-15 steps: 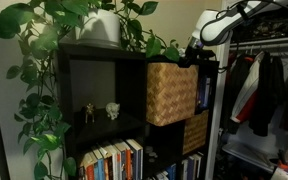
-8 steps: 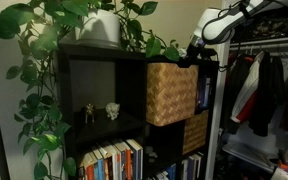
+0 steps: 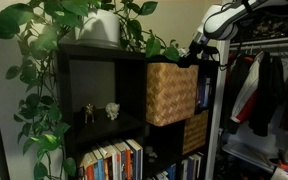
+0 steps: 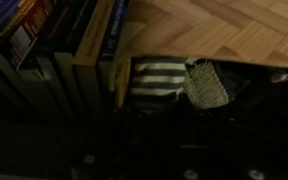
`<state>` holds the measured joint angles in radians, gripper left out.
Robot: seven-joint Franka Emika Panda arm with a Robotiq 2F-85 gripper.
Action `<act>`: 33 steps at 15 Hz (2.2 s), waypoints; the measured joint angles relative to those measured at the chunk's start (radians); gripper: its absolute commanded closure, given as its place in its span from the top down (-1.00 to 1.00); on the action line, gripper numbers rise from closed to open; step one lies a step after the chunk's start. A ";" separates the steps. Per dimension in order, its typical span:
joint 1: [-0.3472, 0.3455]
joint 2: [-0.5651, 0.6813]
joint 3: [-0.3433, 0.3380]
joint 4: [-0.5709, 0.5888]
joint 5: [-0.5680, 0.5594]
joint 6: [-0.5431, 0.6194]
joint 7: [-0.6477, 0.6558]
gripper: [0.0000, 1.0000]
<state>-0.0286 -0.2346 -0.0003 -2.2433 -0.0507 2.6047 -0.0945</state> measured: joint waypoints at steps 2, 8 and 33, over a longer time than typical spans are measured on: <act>0.025 -0.002 -0.002 -0.002 0.078 -0.012 -0.062 -0.86; 0.084 -0.020 -0.001 0.004 0.152 -0.105 -0.122 -0.33; 0.084 -0.029 0.019 0.167 -0.010 -0.497 -0.130 1.00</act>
<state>0.0551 -0.2636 0.0186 -2.0766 -0.0605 2.1072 -0.2248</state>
